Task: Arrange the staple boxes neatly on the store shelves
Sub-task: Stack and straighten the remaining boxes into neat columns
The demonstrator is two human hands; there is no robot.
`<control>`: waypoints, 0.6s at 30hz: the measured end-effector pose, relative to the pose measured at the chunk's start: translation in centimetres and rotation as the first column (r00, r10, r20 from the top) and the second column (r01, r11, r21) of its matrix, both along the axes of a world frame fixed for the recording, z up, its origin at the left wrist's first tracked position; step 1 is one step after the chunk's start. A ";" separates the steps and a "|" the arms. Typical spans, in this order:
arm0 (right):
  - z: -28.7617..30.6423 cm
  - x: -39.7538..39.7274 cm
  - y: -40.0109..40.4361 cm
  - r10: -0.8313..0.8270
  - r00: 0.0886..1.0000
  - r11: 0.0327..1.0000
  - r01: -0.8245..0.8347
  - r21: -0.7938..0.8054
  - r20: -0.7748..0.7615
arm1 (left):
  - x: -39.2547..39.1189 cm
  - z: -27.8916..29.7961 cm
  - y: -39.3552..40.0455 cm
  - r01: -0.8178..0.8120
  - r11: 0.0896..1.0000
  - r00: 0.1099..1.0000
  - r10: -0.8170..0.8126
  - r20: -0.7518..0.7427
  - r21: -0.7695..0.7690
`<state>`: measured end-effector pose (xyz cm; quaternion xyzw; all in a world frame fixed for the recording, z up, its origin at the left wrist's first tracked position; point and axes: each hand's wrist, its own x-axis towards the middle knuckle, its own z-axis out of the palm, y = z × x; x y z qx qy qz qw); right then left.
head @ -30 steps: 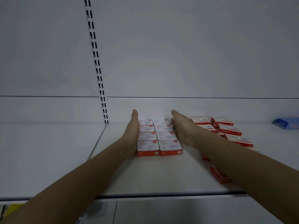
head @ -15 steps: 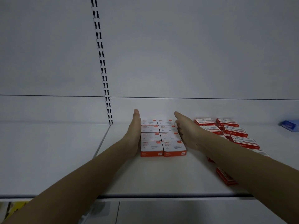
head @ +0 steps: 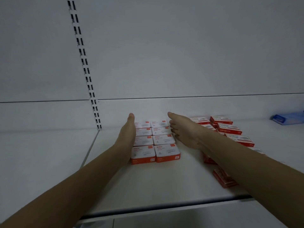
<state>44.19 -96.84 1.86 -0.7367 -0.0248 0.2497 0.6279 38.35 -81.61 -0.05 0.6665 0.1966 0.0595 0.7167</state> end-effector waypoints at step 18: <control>2.9 8.9 -20.7 -0.024 0.886 0.933 0.186 -0.308 0.463 | 7.8 3.5 -12.6 0.039 0.652 0.996 -0.084 0.022 0.757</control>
